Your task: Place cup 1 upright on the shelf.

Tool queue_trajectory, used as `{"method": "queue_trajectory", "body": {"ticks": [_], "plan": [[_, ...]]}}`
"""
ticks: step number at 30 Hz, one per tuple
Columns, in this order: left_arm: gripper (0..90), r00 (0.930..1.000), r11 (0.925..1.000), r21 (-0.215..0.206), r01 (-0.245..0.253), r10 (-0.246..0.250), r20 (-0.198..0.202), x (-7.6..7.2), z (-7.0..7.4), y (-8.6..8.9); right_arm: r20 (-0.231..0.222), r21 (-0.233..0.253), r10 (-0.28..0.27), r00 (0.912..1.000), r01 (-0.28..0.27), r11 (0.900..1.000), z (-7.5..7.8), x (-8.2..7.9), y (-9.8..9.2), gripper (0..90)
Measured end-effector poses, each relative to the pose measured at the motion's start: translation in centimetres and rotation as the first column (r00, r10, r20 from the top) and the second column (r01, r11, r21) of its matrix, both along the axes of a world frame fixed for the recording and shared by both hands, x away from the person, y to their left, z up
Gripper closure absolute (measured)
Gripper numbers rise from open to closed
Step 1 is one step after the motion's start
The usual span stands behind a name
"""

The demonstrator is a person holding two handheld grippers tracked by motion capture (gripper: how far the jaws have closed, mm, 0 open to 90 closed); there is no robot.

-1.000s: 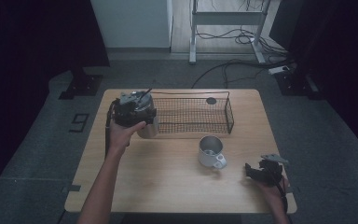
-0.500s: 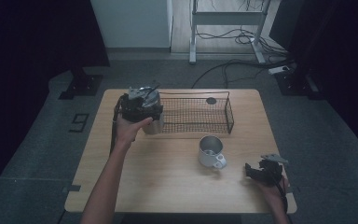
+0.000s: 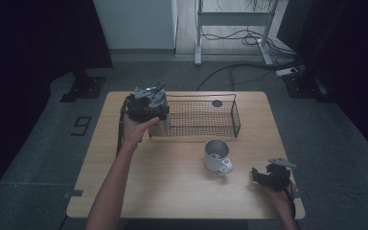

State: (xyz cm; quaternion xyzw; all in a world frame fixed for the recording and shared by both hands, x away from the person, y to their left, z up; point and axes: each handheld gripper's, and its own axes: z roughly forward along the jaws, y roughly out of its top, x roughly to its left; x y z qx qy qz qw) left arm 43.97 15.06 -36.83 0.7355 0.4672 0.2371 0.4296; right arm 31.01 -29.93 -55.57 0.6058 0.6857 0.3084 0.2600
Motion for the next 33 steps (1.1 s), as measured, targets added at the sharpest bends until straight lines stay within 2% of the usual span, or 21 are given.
{"method": "queue_trajectory", "body": {"ticks": [15, 20, 25, 33], "plan": [[4.0, 0.9998, 0.9996, 0.025, 0.016, -0.016, 0.006, 1.5, 0.3, -1.4, 0.0, -0.001, 0.0, 1.0, 0.0, 1.0, 0.0, 0.0, 0.0, 13.0], [4.0, 0.9997, 0.9997, 0.002, 0.023, -0.023, 0.006, 1.9, 0.5, -1.9, -0.001, -0.001, -0.002, 1.0, 0.002, 1.0, 0.0, -0.1, 0.0, 13.1], [4.0, 0.9998, 0.9997, 0.013, 0.021, -0.021, 0.004, 2.3, 0.5, -2.1, -0.001, -0.002, -0.002, 1.0, 0.002, 1.0, 0.0, -0.1, 0.0, 13.0], [4.0, 0.9999, 0.9999, -0.006, 0.01, -0.01, 0.006, 3.0, 0.7, -2.0, -0.001, -0.002, -0.002, 1.0, 0.002, 1.0, 0.0, -0.1, 0.0, 13.1]]}}
